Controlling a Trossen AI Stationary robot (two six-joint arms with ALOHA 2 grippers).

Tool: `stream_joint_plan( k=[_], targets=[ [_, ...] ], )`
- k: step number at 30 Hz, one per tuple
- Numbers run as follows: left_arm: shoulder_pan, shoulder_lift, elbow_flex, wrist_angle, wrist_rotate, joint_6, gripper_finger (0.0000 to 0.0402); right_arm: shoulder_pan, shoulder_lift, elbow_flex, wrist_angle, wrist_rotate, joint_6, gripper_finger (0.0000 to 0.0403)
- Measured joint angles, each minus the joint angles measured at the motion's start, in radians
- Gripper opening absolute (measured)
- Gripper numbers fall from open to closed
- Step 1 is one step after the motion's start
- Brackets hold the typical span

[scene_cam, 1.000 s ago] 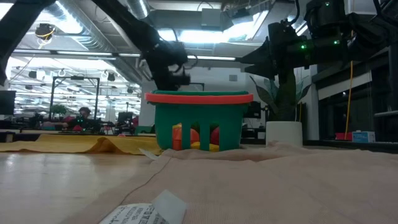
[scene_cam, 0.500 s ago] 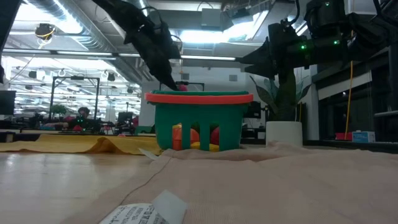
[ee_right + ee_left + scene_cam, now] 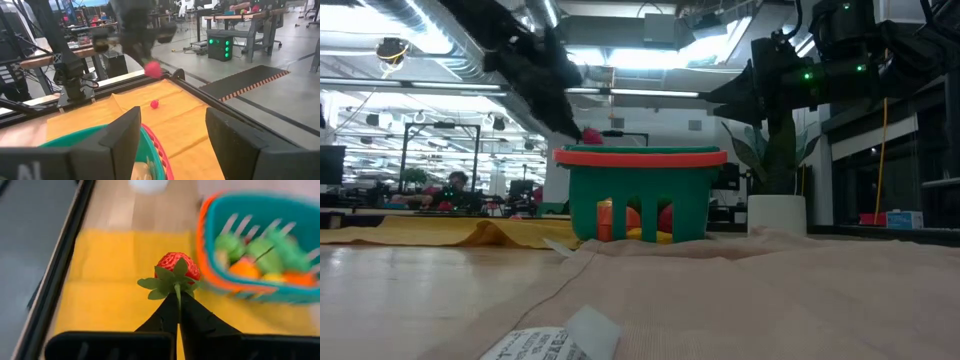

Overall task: Pick and placing Produce into tupperware
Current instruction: Put the strawberry into the basket

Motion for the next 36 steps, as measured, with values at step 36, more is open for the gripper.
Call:
stream_joint_plan(
  k=[36],
  targets=[
    [-0.424,-0.395,-0.519,0.613,-0.095,-0.46,0.0,0.002,0.0,0.0,0.013,-0.011,-0.031,0.0225]
  ],
)
